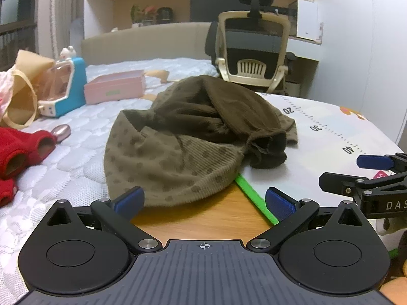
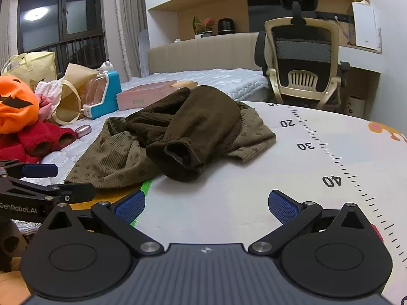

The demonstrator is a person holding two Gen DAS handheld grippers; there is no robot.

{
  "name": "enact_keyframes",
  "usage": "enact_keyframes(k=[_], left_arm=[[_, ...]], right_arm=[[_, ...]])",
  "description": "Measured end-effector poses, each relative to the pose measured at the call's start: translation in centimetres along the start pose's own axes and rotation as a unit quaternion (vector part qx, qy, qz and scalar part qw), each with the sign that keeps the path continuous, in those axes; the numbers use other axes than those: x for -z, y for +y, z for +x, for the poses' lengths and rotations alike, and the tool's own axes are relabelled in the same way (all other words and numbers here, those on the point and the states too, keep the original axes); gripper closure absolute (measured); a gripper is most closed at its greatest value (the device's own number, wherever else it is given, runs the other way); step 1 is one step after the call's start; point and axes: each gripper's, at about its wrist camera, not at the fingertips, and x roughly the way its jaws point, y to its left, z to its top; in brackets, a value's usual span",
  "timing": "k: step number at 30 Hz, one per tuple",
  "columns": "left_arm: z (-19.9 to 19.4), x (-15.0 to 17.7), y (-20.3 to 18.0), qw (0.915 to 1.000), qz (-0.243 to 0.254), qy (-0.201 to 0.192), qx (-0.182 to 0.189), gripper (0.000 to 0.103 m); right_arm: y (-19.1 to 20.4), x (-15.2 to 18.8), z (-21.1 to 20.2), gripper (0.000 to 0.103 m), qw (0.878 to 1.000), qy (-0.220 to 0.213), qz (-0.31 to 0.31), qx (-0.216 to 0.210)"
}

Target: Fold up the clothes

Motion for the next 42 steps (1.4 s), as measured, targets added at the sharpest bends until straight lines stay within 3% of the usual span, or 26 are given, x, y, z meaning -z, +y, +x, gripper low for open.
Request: enact_keyframes(k=[42], left_arm=[[0.7,0.5,0.3,0.9991,-0.022,0.033,0.014,0.0]], right_arm=[[0.0,0.3,0.1,0.0,1.0,0.002,-0.007,0.01]])
